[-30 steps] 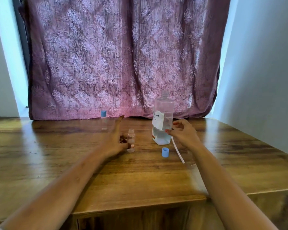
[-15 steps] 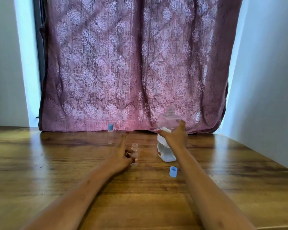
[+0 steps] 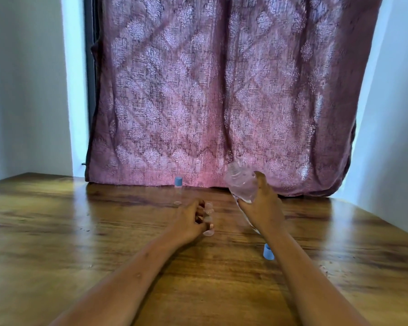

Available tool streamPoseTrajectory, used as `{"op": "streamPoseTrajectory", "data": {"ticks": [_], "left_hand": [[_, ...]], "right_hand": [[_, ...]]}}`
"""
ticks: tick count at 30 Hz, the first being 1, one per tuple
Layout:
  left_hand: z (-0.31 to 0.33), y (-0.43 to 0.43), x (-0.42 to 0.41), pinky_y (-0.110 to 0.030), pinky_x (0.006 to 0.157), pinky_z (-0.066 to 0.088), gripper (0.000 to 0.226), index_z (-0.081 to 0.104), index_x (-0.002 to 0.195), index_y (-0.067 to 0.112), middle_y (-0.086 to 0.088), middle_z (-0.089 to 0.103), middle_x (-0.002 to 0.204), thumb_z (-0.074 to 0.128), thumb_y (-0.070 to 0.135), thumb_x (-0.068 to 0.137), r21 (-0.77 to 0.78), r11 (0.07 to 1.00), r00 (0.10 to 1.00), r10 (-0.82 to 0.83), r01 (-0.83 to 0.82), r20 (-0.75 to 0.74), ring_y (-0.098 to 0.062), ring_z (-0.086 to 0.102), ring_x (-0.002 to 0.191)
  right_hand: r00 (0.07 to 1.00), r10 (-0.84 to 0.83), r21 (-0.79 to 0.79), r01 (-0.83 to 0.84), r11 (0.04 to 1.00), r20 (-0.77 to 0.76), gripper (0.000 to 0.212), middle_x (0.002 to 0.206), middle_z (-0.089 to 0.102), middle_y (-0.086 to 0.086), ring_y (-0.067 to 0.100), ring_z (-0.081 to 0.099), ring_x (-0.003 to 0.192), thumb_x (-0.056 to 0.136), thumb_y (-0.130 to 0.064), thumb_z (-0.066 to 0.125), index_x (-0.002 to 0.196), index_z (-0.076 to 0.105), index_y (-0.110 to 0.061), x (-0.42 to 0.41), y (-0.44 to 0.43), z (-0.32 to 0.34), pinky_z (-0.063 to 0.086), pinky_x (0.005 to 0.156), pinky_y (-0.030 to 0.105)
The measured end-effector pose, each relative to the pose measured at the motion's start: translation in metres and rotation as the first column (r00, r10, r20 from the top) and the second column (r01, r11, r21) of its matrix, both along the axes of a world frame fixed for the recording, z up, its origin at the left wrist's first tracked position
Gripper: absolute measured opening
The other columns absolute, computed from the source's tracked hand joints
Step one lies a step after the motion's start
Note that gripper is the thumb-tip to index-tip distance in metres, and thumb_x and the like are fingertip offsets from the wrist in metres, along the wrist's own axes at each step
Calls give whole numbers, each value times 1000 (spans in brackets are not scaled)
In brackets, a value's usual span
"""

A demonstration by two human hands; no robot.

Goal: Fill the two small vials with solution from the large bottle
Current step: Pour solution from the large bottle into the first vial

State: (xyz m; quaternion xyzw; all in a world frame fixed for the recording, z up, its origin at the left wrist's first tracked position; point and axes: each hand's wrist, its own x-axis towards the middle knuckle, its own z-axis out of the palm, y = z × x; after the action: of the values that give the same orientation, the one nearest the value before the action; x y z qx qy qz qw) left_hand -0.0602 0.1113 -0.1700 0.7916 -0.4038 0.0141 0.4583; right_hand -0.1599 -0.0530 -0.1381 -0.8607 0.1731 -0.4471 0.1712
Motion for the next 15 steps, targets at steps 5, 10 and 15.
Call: {"op": "streamPoseTrajectory", "data": {"ticks": [5,10,15], "left_hand": [[-2,0,2,-3,67,45,40,56,114,17,15,58,92,73,19,78,19,1000,999,22,-23,44,8,55,79],[-5,-1,6,-29,83,55,42,56,113,17,3,66,102,74,18,75,42,999,998,19,-22,64,-11,63,92],[-8,0,7,-33,86,55,42,55,114,15,-2,66,106,72,15,76,42,999,998,-8,6,56,-14,64,96]], "right_hand": [[989,-67,-137,48,989,-134,70,124,57,14,37,59,101,79,-28,68,137,29,-19,-3,-2,-4,51,77,43],[969,-125,-270,64,961,-214,72,125,56,12,35,61,96,78,-19,67,139,30,-18,-4,-1,-7,50,72,40],[944,-186,-319,94,943,-272,69,124,56,12,33,60,99,81,-20,65,140,28,-19,-4,3,-10,49,76,40]]}}
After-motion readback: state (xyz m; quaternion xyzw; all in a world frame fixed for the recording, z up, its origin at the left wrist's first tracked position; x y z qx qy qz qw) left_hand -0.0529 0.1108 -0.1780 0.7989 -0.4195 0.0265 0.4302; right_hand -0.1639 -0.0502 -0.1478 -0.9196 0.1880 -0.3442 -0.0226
